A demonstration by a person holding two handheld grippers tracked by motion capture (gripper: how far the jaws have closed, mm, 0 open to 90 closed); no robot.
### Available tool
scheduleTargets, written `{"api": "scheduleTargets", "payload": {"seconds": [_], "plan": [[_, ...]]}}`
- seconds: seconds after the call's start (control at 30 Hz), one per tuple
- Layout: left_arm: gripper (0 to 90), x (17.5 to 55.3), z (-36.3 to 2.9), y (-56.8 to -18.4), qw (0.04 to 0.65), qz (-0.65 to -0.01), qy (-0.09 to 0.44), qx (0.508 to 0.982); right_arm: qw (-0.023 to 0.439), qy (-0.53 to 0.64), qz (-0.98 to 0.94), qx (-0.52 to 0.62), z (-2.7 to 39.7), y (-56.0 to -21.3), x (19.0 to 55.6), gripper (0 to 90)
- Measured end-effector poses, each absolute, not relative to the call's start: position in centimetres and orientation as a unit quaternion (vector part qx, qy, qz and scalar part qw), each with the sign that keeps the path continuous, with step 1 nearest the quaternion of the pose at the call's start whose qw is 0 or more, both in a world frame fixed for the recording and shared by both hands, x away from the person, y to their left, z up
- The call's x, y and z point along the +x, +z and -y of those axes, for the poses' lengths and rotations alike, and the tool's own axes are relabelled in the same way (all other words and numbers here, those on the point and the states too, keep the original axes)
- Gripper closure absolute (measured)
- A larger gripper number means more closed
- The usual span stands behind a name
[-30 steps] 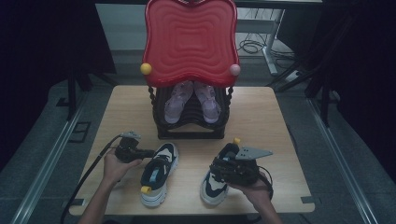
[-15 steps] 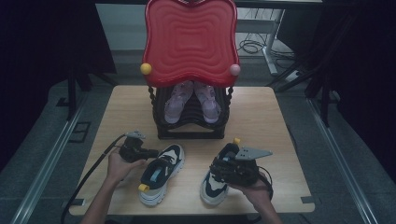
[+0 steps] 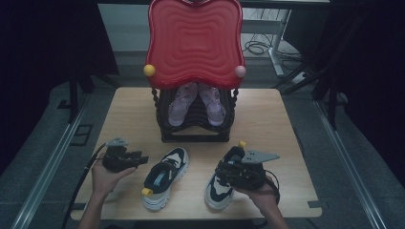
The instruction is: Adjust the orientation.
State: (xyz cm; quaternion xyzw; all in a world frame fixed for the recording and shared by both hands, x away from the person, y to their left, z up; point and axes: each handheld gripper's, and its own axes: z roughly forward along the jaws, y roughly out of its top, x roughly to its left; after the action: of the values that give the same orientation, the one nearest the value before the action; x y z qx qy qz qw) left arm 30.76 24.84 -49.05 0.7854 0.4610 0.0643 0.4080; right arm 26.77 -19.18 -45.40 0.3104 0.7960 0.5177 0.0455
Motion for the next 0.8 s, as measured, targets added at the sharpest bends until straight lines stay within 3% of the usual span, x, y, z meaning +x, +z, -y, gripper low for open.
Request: {"api": "scheduleTargets", "payload": {"seconds": [0.8], "plan": [[48.0, 27.4, -27.5, -49.2, 0.390, -0.476, 0.071, 0.785, 0.049, 0.516, -0.795, 0.314, 19.5, -45.5, 26.8, 61.6]]}}
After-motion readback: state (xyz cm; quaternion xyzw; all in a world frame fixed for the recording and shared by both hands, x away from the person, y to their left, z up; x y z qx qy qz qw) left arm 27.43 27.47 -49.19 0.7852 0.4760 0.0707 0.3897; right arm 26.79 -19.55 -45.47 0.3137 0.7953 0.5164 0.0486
